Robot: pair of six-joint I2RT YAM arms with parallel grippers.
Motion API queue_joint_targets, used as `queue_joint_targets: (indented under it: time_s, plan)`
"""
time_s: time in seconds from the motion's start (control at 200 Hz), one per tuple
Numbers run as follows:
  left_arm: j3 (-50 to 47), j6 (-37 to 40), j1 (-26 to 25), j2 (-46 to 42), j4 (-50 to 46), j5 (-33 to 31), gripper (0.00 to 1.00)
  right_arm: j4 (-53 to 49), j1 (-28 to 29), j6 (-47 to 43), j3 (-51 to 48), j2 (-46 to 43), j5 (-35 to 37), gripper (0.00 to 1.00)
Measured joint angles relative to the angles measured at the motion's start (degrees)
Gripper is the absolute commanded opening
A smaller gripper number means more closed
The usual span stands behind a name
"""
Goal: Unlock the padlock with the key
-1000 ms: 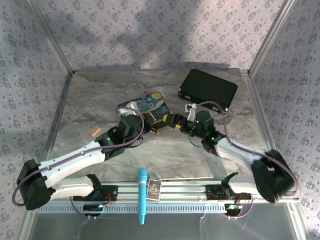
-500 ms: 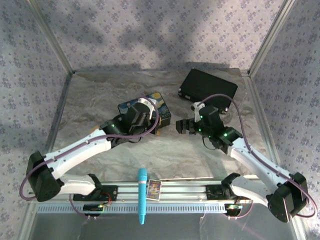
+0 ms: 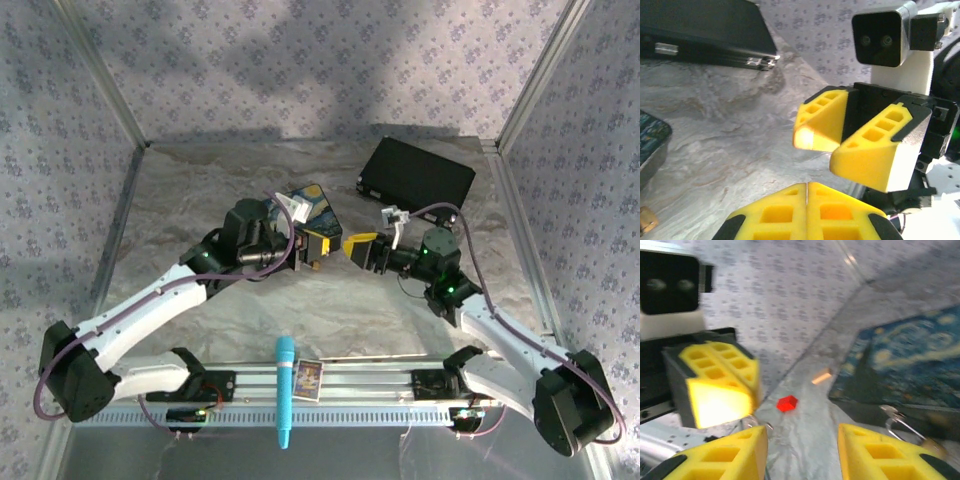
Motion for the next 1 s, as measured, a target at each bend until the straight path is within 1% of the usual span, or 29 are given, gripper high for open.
queue_joint_targets:
  time_s: [0.065,0.115,0.14,0.15,0.195,0.22,0.31,0.35,0.455,0.62,0.725,0.775,0.835,0.91,0.935,0.95,1.0]
  plan:
    - [-0.7,-0.2,0.6,-0.5,1.0,1.4,0.0,4.4,0.6,1.1,0.0,1.2,-2.3,0.37]
    - [-1.3,-0.7,1.2,-0.9,1.9,2.1,0.0,6.8,1.0,2.1,0.0,1.9,-3.6,0.28]
    - [-1.7,-1.1,1.5,-1.1,2.4,2.5,0.0,7.9,1.2,2.1,0.0,2.2,-4.1,0.2]
    - [-1.8,-1.1,1.6,-1.2,2.6,2.6,0.0,8.1,1.3,2.4,0.0,2.3,-4.4,0.19]
    - [-2.4,-1.7,2.0,-1.4,3.5,3.2,0.0,9.5,1.7,2.6,0.0,2.8,-5.0,0.19]
    - [-2.6,-1.9,2.1,-1.4,4.0,3.4,0.0,10.3,1.9,2.9,0.0,3.2,-5.4,0.2]
    - [-3.1,-3.0,2.3,-1.4,5.3,3.9,0.0,12.4,2.8,3.5,0.0,4.8,-6.6,0.31]
    - [-3.3,-3.3,2.3,-1.5,5.7,4.1,0.0,12.9,3.1,3.5,0.1,5.5,-6.9,0.34]
    - [-3.6,-4.3,2.3,-1.6,7.6,4.3,0.0,14.0,3.8,4.0,0.3,7.2,-7.8,0.34]
    - [-3.8,-5.8,2.3,-1.6,9.9,5.5,0.0,16.3,4.8,4.5,0.6,9.2,-8.0,0.27]
    - [-3.8,-6.2,2.3,-1.6,10.4,6.1,0.0,18.4,5.0,5.2,0.8,10.3,-7.9,0.26]
    - [-3.8,-6.2,2.3,-1.6,10.4,6.4,0.0,19.2,5.0,5.5,0.8,10.5,-7.9,0.22]
    - [-3.9,-6.2,2.3,-1.6,10.4,6.4,0.0,19.8,5.0,5.7,0.8,10.4,-7.8,0.14]
    - [-3.9,-6.2,2.3,-1.6,10.8,6.7,0.0,20.3,4.8,6.1,0.7,10.4,-7.7,0.11]
    - [-3.9,-6.2,2.3,-1.6,10.9,6.7,0.0,20.4,4.8,6.2,0.7,10.4,-7.7,0.1]
    - [-3.9,-6.2,2.3,-1.5,11.0,6.8,0.0,20.4,4.7,6.2,0.7,10.4,-7.7,0.07]
    - [-3.9,-6.2,2.3,-1.5,11.0,6.7,0.0,20.4,4.7,6.4,0.7,10.4,-7.7,0.04]
